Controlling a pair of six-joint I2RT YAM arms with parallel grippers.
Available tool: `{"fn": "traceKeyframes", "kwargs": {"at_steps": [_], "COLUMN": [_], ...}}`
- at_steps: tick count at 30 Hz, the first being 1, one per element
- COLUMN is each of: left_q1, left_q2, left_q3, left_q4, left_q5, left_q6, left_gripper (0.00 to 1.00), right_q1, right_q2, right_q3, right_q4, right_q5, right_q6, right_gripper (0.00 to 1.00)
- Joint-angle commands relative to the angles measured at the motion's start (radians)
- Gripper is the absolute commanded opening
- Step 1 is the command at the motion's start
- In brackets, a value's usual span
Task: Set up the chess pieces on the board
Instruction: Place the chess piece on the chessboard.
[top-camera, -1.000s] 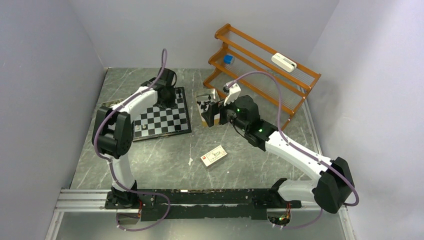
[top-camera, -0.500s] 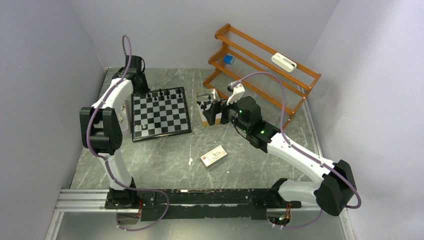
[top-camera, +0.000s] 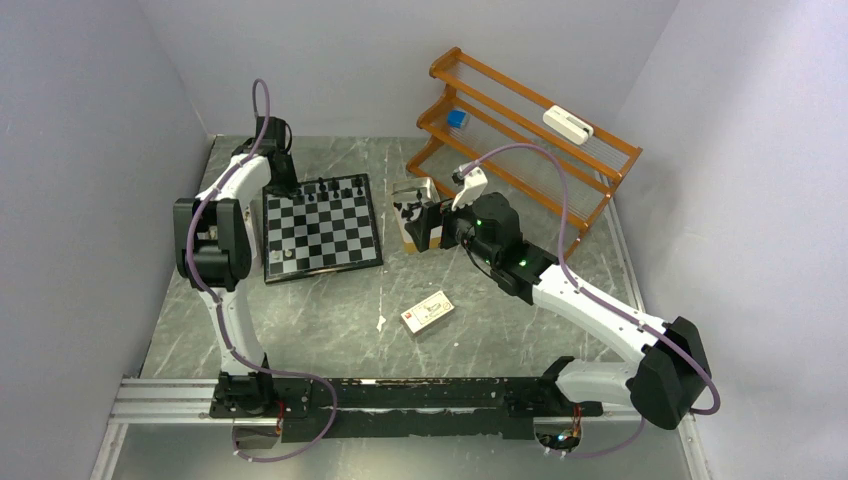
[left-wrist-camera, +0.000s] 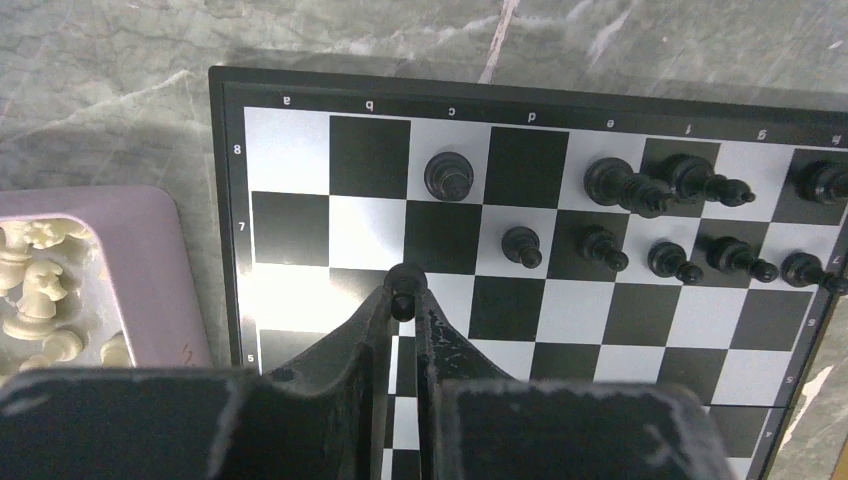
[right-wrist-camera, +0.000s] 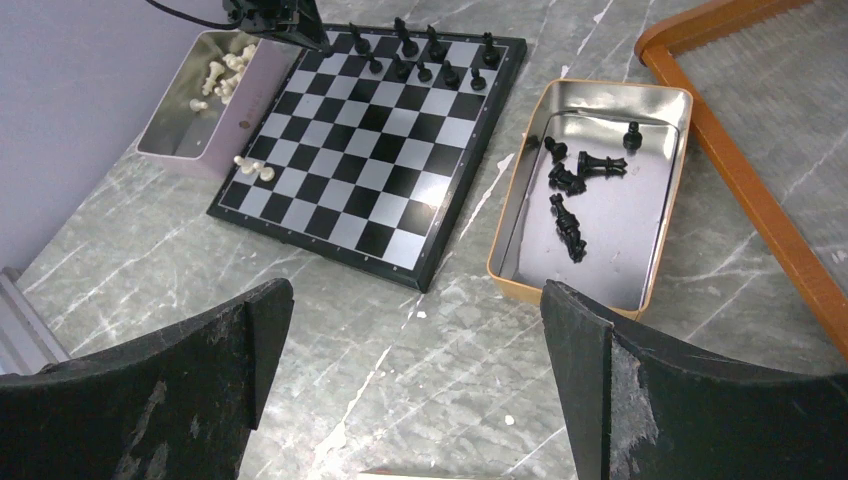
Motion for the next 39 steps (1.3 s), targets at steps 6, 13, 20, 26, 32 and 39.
{"fn": "traceKeyframes", "kwargs": {"at_steps": [6, 13, 20, 26, 32, 39], "left_q1": [0.005, 0.006, 0.006, 0.005, 0.007, 0.005], "left_q2": [0.037, 0.066, 0.079, 0.101, 0.11, 0.117], "left_q3": [0.043, 0.064, 0.061, 0.074, 0.072, 0.075], "left_q4": [0.0, -0.004, 0.008, 0.008, 0.012, 0.017], "left_q5": [0.04, 0.059, 0.067, 0.083, 0.081, 0.09], "left_q6": [0.026, 0.029, 0.026, 0.028, 0.027, 0.028], "left_gripper": [0.17, 0.17, 0.17, 0.17, 0.18, 0.19], "right_q1": [-0.001, -0.001, -0.002, -0.001, 0.0, -0.001], "right_q2": [-0.003, -0.001, -0.01, -0.014, -0.01, -0.005], "right_q3": [0.014, 0.013, 0.01, 0.009, 0.008, 0.01], "right_q4": [0.004, 0.008, 0.003, 0.003, 0.006, 0.003], "right_q5": [0.024, 0.02, 0.028, 0.031, 0.033, 0.035], "right_q6": [-0.019, -0.017, -0.022, -0.025, -0.024, -0.026], "right_gripper": [1.0, 1.0, 1.0, 1.0, 1.0, 1.0]}}
